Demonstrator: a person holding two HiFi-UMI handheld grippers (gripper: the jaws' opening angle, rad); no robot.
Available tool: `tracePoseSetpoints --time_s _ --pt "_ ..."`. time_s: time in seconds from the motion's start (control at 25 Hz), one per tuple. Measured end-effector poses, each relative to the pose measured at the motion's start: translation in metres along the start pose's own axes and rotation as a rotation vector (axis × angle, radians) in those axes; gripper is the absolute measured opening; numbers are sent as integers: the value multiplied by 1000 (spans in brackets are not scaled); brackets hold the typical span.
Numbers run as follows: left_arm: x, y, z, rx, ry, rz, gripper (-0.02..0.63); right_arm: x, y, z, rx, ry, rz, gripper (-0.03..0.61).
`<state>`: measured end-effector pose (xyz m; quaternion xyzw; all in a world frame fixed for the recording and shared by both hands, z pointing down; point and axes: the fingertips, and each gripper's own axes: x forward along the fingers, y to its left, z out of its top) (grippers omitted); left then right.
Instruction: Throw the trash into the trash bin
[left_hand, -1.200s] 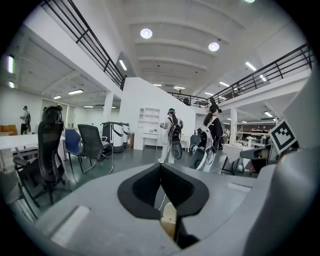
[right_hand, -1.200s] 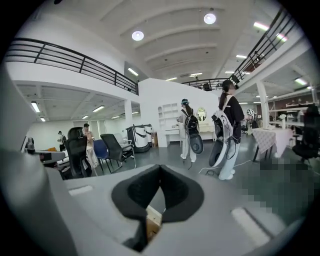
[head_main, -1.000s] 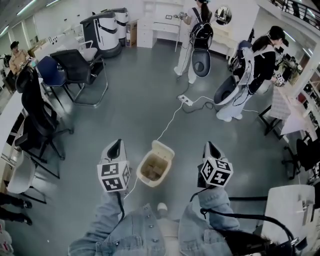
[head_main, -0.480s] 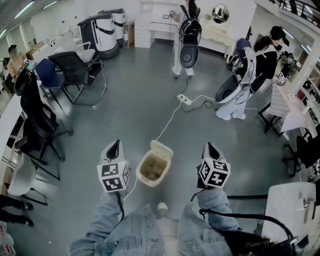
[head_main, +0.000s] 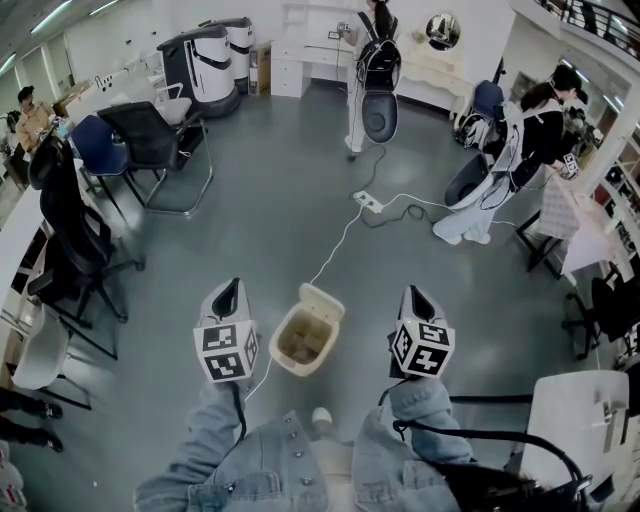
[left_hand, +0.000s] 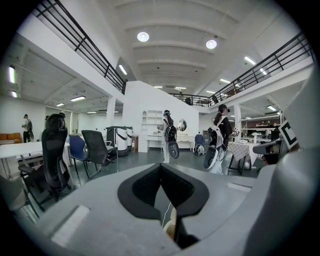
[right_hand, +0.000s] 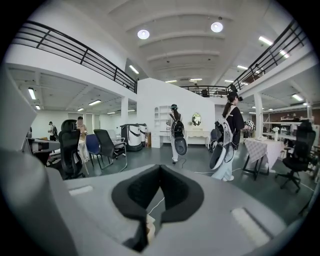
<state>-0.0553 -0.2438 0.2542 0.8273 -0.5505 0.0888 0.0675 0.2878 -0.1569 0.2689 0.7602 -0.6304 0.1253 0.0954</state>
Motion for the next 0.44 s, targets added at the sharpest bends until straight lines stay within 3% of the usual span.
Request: tracePoseSetpoints --time_s 0.44 --pt "10 0 0 1 5 -10 9 3 2 3 -12 0 -10 3"
